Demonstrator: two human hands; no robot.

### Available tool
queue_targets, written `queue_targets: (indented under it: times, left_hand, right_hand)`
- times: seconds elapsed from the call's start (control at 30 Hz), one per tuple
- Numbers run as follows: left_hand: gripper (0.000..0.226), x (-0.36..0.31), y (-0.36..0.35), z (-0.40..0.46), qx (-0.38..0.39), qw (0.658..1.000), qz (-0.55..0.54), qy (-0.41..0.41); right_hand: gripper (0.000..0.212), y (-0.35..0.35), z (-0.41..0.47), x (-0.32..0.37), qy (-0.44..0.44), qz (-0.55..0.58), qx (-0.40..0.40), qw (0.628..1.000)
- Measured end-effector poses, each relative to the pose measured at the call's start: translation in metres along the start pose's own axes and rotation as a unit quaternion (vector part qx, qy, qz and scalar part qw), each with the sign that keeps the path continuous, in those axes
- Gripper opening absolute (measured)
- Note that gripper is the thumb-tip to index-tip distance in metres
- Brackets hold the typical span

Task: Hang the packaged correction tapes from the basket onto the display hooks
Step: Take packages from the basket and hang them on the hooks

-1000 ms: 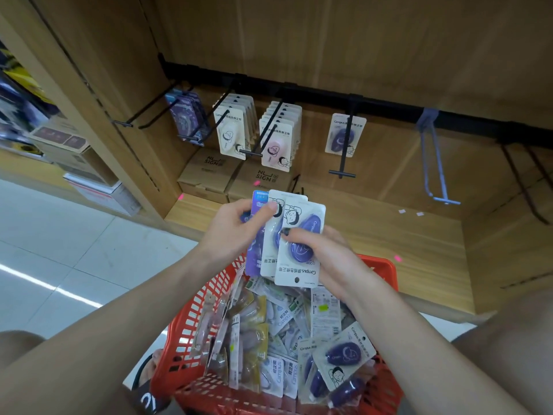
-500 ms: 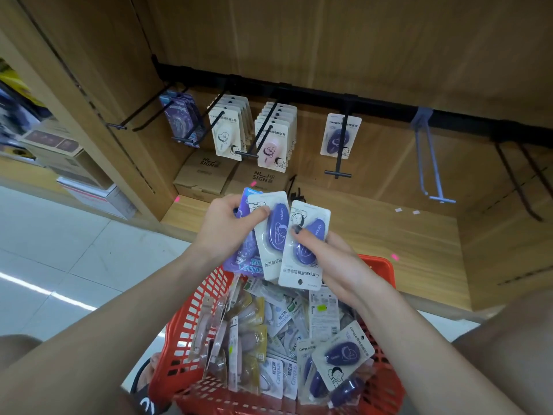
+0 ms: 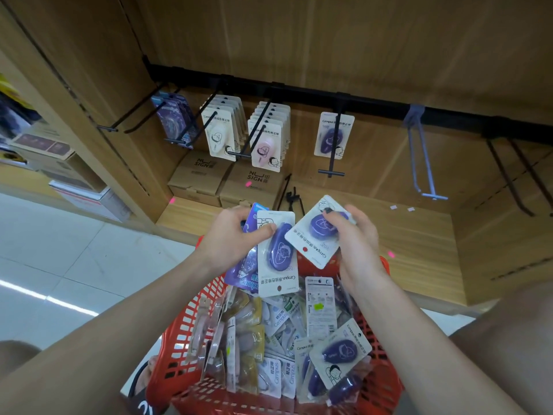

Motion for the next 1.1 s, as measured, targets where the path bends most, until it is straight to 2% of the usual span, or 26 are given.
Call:
queue_targets:
  times: [0.13,0.27,0.4,0.5,0.57,0.63,0.73,0.93,1.0,1.1]
  left_hand:
    - [0.01,0.002,-0.001,-0.001,0.001,1.0,-0.003,0.005]
    - [0.015,0.008,0.003,0.003,-0.028,0.999,-0.002,0.019]
    - [0.017,0.018,0.006,0.008,-0.047,0.997,-0.013,0.056]
    - [0.021,0.022,0.01,0.011,-0.072,0.994,-0.031,0.071]
    - [0.02,0.021,0.011,0.012,-0.081,0.993,-0.04,0.078]
    - [0.018,0.018,0.011,0.012,-0.086,0.992,-0.045,0.077]
    - [0.018,0.014,0.011,0.012,-0.083,0.992,-0.048,0.077]
    - [0.016,0.006,0.014,0.013,-0.084,0.993,-0.033,0.071]
    - [0.016,0.003,0.015,0.014,-0.086,0.994,-0.03,0.064]
    - [0.016,0.0,0.016,0.016,-0.088,0.995,-0.02,0.05]
  right_hand:
    - [0.035,0.016,0.006,-0.006,-0.039,0.068,-0.06,0.995]
    - [0.044,0.018,0.001,-0.014,-0.079,0.123,-0.064,0.987]
    - [0.053,0.015,-0.007,-0.017,-0.034,0.062,-0.034,0.997]
    - [0.072,0.009,-0.013,-0.015,0.024,-0.027,0.004,0.999]
    - [0.076,0.007,-0.016,-0.013,0.053,-0.075,0.027,0.995]
    - [0.057,0.006,-0.016,-0.013,0.056,-0.088,0.043,0.994]
    - [0.025,0.003,-0.015,-0.018,0.0,-0.05,0.086,0.995]
    - [0.028,0.002,-0.011,-0.025,-0.127,0.021,0.166,0.978]
    - [0.044,-0.001,-0.014,-0.026,-0.132,0.005,0.219,0.967]
    - [0.041,-0.006,-0.016,-0.017,-0.08,0.004,0.275,0.958]
Point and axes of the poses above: each hand's wrist, its own z-axis towards the middle knuckle, its own y-axis out of the back of the hand, x = y × z, the point moved 9 cm from there along z, towards the middle knuckle, and after that the axes turned 15 degrees about -x, right-handed, at the moved point
